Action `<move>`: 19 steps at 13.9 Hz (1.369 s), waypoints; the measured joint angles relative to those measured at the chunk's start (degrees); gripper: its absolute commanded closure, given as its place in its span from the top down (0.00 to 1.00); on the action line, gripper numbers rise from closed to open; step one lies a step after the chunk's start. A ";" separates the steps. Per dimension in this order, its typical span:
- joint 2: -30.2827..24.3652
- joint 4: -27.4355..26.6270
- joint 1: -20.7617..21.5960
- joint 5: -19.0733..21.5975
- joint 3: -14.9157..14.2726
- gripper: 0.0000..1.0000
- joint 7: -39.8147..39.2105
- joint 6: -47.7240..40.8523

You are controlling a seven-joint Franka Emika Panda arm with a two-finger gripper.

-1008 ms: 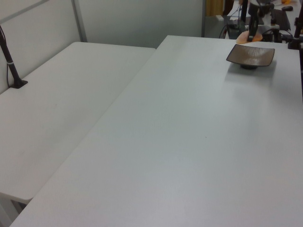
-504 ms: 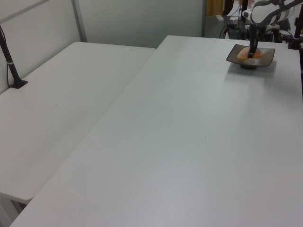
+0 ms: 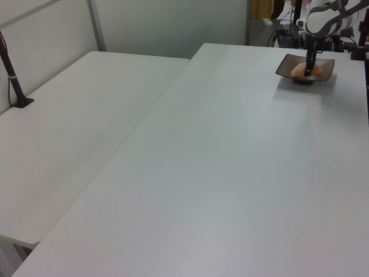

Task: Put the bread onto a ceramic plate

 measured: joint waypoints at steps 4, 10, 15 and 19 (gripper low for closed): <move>0.08 0.01 0.00 0.00 0.00 0.93 -0.05 0.00; -1.06 0.50 0.13 0.00 0.02 1.00 -0.04 -0.87; -7.96 4.62 1.80 0.33 0.11 1.00 0.79 -12.96; -14.31 9.95 6.88 0.55 0.39 1.00 10.94 -26.95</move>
